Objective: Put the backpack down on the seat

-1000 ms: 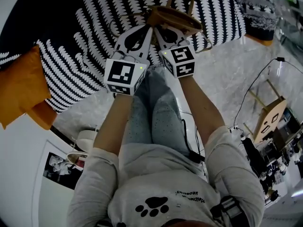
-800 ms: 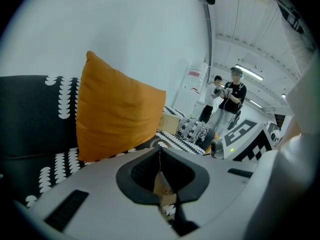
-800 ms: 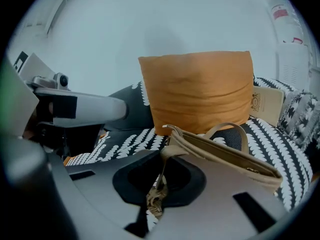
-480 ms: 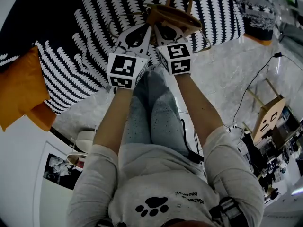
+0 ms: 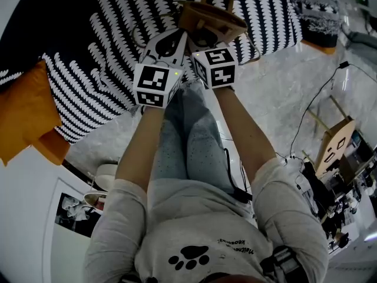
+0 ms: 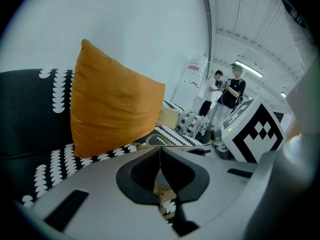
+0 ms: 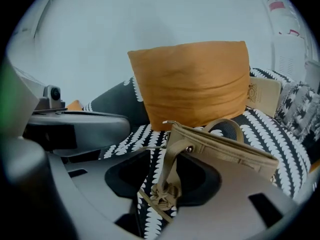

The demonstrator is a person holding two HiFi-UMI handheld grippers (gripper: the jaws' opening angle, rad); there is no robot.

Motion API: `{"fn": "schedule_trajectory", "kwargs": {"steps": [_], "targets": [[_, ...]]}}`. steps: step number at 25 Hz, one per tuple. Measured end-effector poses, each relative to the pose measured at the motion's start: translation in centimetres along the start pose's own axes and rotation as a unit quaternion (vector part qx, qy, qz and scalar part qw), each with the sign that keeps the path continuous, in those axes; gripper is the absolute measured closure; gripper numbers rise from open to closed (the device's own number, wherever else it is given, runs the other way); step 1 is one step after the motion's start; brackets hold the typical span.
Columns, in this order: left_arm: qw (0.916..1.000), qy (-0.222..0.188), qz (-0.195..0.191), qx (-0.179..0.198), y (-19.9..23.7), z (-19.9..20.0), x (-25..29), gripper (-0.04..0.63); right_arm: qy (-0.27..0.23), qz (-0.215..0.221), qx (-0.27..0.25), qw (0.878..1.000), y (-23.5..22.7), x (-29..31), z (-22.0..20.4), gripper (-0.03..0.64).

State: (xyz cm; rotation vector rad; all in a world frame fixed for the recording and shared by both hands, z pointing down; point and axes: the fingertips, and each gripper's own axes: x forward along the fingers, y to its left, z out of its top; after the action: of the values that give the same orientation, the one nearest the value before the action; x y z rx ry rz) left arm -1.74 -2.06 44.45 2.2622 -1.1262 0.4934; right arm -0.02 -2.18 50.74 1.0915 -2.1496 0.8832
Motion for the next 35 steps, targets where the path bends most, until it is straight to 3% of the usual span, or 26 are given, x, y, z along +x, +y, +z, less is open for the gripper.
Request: {"fn": "schedule_trajectory", "kwargs": {"steps": [4,12,15,18,20,35], "targets": [[1.0,0.0,-0.001,0.003,-0.4,0.0,-0.1,0.572,0.001,-0.023,0.009,1.0,-0.7,-0.6,-0.5,0.453],[1.0,-0.008,-0.001,0.005,-0.8,0.4,-0.4,0.572,-0.044,-0.038,-0.005,0.998,-0.7,-2.2,1.8,0.452],[0.9999,-0.009,0.0,0.012,-1.3,1.9,-1.1,0.573,-0.065,-0.042,-0.018,0.997,-0.3,-4.0,3.8,0.453],[0.9997,-0.017,0.003,0.02,-2.4,3.6,-2.3,0.572,-0.084,-0.055,-0.034,0.994,0.1,-6.7,5.3,0.539],[0.9994,-0.024,0.003,0.024,-3.7,5.0,-3.0,0.572,-0.096,-0.063,-0.037,0.993,0.2,-8.9,6.2,0.56],[0.9935,-0.063,-0.019,0.092,-12.1,14.5,-12.2,0.572,-0.176,-0.075,-0.054,0.98,6.1,-23.9,13.2,0.584]]}}
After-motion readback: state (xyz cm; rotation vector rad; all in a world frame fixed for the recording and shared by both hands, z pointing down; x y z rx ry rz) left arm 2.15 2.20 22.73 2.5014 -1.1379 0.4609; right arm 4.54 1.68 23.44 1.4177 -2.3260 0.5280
